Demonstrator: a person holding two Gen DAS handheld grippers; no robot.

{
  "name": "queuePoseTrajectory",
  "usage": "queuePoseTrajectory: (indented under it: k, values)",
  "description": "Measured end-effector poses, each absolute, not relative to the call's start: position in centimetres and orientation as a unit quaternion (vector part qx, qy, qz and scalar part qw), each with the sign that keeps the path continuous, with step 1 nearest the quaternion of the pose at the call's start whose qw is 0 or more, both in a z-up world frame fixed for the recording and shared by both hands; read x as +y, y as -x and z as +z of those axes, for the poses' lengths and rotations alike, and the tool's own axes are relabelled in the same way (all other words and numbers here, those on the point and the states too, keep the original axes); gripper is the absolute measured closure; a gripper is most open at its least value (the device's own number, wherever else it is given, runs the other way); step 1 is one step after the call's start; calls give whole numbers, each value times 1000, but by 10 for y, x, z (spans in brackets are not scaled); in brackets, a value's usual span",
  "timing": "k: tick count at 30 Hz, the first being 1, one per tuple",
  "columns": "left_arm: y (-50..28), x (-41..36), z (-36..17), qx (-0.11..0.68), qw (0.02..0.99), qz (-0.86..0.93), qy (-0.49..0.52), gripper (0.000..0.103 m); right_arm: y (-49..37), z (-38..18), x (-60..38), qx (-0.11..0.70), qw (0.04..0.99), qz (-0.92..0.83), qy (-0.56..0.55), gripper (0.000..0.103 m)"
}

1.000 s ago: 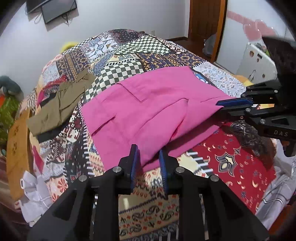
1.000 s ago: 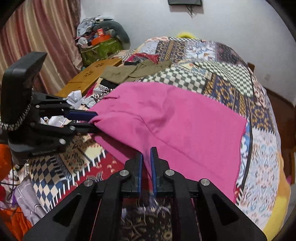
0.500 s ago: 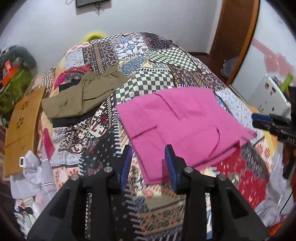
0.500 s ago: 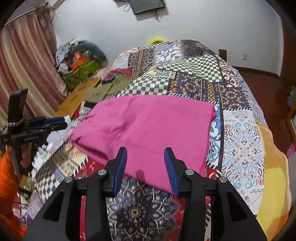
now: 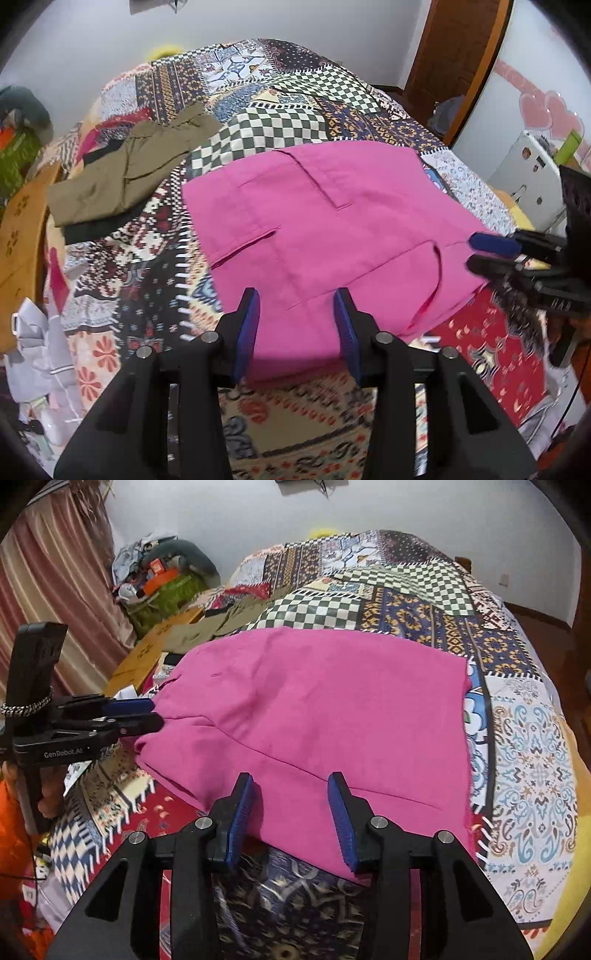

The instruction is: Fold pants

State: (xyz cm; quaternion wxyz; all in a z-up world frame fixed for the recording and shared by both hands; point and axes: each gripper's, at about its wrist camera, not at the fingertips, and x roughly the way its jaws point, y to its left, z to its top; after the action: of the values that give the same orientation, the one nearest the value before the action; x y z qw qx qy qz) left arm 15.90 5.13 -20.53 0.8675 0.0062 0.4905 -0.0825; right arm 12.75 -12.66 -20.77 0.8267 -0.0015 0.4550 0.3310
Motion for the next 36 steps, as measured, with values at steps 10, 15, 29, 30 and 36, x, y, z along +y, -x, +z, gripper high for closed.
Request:
queuePoseTrajectory:
  k: [10, 15, 29, 30, 36]
  values:
    - [-146, 61, -206, 484, 872, -68, -7, 47, -123, -212, -171, 470, 833, 292, -14, 68]
    - [-141, 64, -205, 482, 874, -60, -3, 46, -123, -217, -193, 481, 835, 265, -28, 68]
    - [-151, 95, -165, 456, 890, 7, -25, 44, -133, -197, -218, 490, 838, 239, 15, 62]
    - [-155, 97, -163, 453, 891, 12, -25, 43, -137, -192, -219, 486, 841, 239, 13, 62]
    - [-201, 117, -156, 444, 895, 35, 18, 29, -169, -168, -220, 448, 862, 239, -17, 54]
